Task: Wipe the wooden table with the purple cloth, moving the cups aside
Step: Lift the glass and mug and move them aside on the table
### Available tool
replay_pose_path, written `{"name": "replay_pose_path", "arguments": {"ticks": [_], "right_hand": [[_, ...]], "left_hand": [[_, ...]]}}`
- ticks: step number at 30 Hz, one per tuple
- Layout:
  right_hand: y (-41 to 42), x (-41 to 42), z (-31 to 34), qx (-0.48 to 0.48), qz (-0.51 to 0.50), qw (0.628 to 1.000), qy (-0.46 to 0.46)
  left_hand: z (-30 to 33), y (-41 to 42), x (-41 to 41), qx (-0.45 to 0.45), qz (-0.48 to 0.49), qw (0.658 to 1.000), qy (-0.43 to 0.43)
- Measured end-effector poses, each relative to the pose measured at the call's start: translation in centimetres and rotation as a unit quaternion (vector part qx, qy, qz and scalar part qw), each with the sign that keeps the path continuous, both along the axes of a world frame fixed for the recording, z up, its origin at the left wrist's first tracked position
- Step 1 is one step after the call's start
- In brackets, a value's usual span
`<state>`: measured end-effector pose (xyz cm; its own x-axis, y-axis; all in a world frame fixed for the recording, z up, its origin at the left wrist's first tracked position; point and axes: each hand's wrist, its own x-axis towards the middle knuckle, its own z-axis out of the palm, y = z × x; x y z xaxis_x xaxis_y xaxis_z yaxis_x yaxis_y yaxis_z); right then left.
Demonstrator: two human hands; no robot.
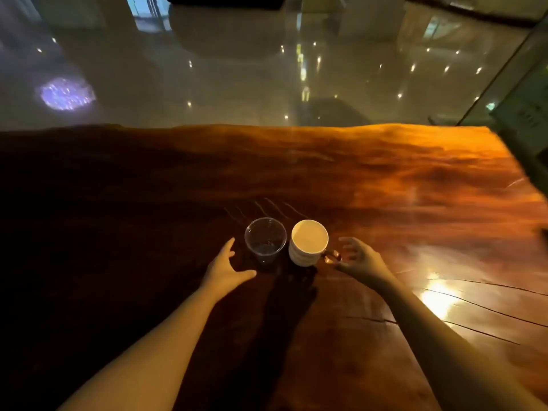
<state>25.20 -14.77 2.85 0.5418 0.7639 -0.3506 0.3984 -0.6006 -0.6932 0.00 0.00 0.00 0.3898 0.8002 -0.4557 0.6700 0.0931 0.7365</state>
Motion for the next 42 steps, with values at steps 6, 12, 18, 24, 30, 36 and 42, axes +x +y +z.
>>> {"name": "replay_pose_path", "arguments": {"ticks": [6,12,18,24,30,36,42], "right_hand": [[0.3,0.7,-3.3,0.028,-0.044,0.997,0.065],[0.5,0.9,-4.0,0.076,-0.06,0.994,0.049],[0.4,0.6,-3.8,0.088,-0.053,0.995,0.002],[0.4,-2.7,-1.4,0.113,-0.01,0.994,-0.011],[0.3,-12.8,1.0,0.122,0.086,0.986,0.078],[-1.6,-26.7,1.0,0.095,0.081,0.962,0.243],[-5.1,-38.1,0.2,0.045,0.079,0.941,0.326]], "left_hand": [[-3.6,0.2,3.5,0.006,0.035,0.997,-0.068],[-4.9,0.2,6.0,0.043,0.066,0.989,-0.128],[-4.9,-0.5,7.0,0.07,0.095,0.982,-0.146],[-3.0,-1.8,1.9,0.066,0.144,0.972,-0.173],[-0.1,-6.1,-11.8,0.112,0.206,0.96,-0.154],[1.1,-14.0,-25.9,0.114,0.323,0.938,-0.051],[-0.5,-21.8,-36.8,0.069,0.42,0.904,-0.034]]}}
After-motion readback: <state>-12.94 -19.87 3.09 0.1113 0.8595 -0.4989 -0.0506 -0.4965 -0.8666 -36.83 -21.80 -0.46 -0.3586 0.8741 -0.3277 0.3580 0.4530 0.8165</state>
